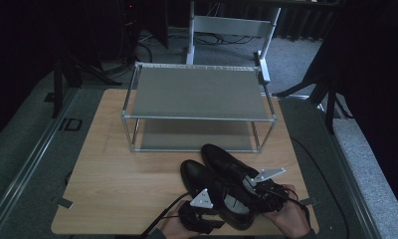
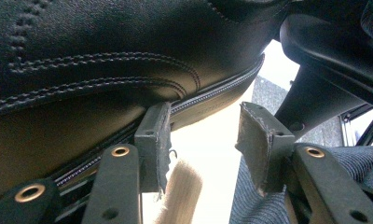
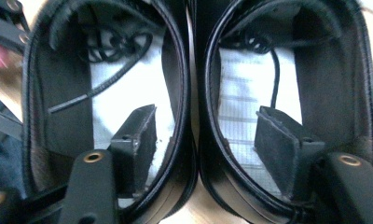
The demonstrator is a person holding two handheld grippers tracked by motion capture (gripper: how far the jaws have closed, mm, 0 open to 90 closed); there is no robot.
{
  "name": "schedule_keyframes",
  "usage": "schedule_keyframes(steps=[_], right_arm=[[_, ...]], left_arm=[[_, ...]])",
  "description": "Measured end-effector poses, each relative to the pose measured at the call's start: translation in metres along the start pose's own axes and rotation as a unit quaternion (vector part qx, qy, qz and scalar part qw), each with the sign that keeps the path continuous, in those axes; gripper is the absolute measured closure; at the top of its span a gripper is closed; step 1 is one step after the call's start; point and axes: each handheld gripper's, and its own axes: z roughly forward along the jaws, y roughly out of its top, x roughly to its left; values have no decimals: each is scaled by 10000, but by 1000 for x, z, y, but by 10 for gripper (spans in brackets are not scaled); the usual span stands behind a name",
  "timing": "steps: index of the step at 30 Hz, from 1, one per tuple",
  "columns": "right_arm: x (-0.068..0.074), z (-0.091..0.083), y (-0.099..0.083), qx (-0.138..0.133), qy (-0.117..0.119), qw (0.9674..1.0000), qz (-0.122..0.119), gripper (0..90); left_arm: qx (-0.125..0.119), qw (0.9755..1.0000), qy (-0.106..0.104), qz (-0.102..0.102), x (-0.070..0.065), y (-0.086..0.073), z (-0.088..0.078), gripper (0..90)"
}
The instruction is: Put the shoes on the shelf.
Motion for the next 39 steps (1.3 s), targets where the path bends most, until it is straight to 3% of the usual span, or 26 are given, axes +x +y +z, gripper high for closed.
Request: schedule_keyframes(steps=[1, 2, 3, 5, 10, 11, 15, 26, 31, 39], right_arm=[[1, 2, 3, 217, -55, 9997, -98, 366], [1, 2, 3, 217, -55, 9997, -98, 366], [2, 5, 5, 429, -82, 9989, -168, 366], [2, 7, 7, 579, -57, 9982, -165, 370], [2, 8, 9, 751, -9, 9970, -171, 414], [1, 8, 10, 801, 106, 9965, -194, 486], [2, 9, 12, 927, 124, 9953, -235, 557], [-1, 11, 12, 926, 350, 9949, -207, 728], [-7, 10, 8, 678, 489, 9965, 29, 756], [-8, 8, 2, 329, 463, 9981, 237, 794]], left_arm=[[9, 10000, 1, 1, 0, 0, 0, 547], [9, 10000, 1, 1, 0, 0, 0, 547], [30, 10000, -1, 11, 0, 0, 0, 547], [17, 10000, -3, -2, 0, -1, 0, 547], [-21, 10000, -7, -13, 0, -1, 1, 548], [-30, 10000, -5, -15, 0, 0, 0, 548], [-80, 10000, -3, -10, -1, 0, -1, 548], [-190, 9998, 47, -49, 0, 2, -3, 547], [-277, 9996, 59, -79, 1, 4, -5, 546], [-334, 9993, 125, -86, 1, 4, -5, 547]])
